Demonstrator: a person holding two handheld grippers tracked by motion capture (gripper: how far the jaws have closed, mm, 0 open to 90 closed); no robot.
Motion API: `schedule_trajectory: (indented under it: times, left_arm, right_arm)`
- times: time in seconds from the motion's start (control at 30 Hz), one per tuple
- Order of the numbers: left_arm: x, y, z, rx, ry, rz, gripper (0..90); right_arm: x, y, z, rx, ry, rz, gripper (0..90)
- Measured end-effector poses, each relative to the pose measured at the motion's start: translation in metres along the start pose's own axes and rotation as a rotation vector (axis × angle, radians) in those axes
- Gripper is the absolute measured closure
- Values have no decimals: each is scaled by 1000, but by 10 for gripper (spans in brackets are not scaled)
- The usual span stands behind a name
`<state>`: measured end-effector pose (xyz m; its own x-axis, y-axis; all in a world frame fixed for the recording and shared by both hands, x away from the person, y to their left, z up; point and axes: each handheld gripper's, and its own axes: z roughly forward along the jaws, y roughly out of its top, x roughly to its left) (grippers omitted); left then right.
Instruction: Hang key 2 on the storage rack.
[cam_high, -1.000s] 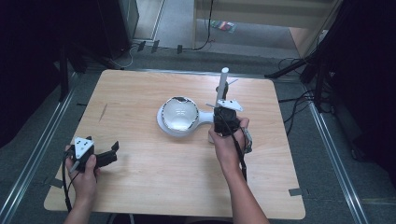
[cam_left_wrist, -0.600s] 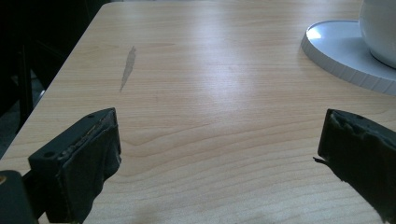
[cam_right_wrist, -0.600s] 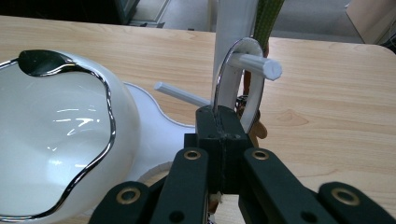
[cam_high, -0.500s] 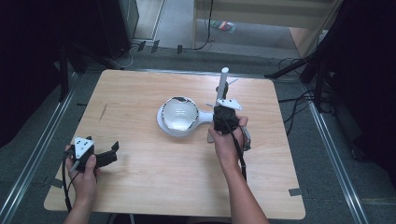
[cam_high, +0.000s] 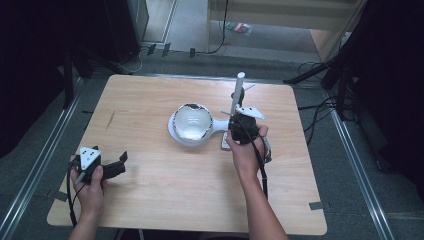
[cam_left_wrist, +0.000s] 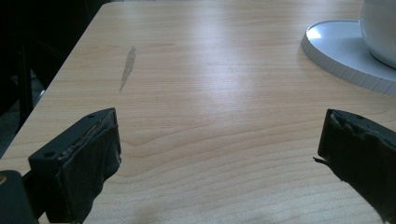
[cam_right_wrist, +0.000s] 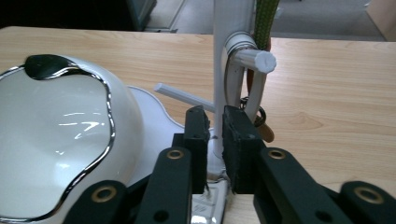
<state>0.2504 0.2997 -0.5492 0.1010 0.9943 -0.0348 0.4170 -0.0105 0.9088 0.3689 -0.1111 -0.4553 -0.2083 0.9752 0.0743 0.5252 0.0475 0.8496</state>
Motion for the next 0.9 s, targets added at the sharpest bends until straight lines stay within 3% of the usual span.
schedule_trajectory:
  times: [0.23,0.4,0.5,0.63,0.7,0.8,0.9]
  left_arm:
    - [0,0,0,-1,2,1,0]
    - [0,0,0,1,3,2,0]
    - [-1,0,0,0,3,3,0]
    - [-1,0,0,1,4,4,0]
    - [-1,0,0,1,4,4,0]
    - [-1,0,0,0,5,4,0]
    - [-1,0,0,-2,5,5,0]
  right_arm:
    - [-3,-6,-4,-16,23,-14,607]
    - [-6,-14,-6,-82,-40,-90,419]
    - [-11,-18,-8,-112,-32,-77,363]
    - [-12,-24,-9,-96,5,-108,220]
    - [-11,-28,-10,-64,-17,-130,140]
    - [-12,-33,-13,-59,-25,-133,67]
    - [-16,-36,-14,-46,9,-106,7]
